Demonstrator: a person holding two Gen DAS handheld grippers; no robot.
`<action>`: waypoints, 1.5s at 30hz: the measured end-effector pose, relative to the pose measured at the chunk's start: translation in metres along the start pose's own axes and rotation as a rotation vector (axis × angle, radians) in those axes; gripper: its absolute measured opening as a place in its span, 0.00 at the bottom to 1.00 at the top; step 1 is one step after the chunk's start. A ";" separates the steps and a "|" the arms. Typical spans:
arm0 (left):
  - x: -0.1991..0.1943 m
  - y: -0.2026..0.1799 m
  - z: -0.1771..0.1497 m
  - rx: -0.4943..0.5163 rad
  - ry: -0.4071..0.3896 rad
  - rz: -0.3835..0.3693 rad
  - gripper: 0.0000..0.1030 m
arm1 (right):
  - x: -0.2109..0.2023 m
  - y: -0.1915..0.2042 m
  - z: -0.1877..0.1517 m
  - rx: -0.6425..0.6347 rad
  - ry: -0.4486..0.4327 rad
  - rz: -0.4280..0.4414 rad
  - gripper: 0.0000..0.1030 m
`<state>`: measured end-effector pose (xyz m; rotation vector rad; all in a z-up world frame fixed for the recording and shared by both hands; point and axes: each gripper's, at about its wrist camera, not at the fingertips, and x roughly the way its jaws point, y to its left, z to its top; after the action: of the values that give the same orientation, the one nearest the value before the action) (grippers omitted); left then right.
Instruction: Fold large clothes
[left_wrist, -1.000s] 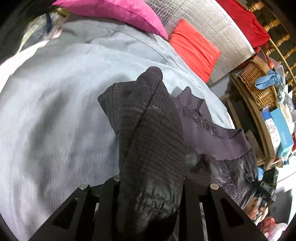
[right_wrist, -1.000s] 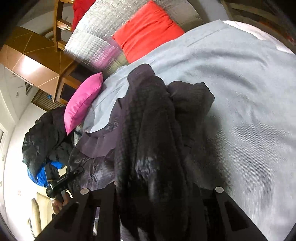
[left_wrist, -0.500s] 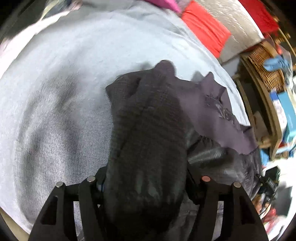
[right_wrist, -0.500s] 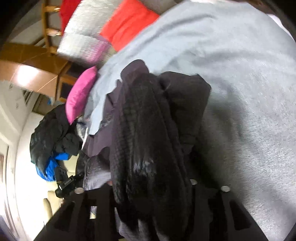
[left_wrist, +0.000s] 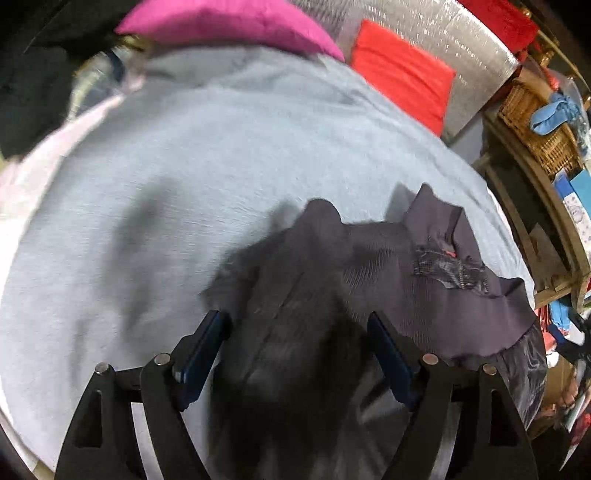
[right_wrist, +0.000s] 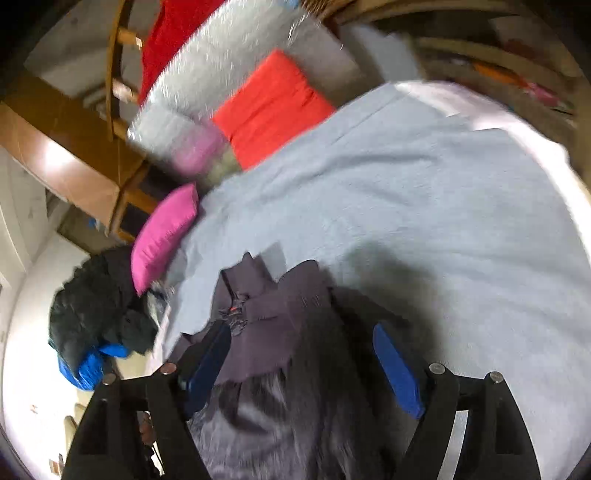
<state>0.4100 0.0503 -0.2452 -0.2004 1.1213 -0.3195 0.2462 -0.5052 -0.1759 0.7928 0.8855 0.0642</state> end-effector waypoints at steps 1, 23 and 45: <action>0.008 -0.001 0.003 -0.007 0.008 0.023 0.74 | 0.023 0.003 0.007 0.001 0.050 -0.023 0.80; 0.032 -0.006 0.033 -0.034 -0.127 0.052 0.46 | 0.144 0.012 0.022 -0.117 -0.008 -0.345 0.26; -0.035 -0.084 -0.118 0.227 -0.293 0.360 0.85 | 0.032 0.069 -0.163 -0.404 -0.055 -0.460 0.75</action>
<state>0.2772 -0.0159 -0.2389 0.1528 0.8034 -0.0893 0.1690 -0.3468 -0.2139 0.2037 0.9447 -0.1785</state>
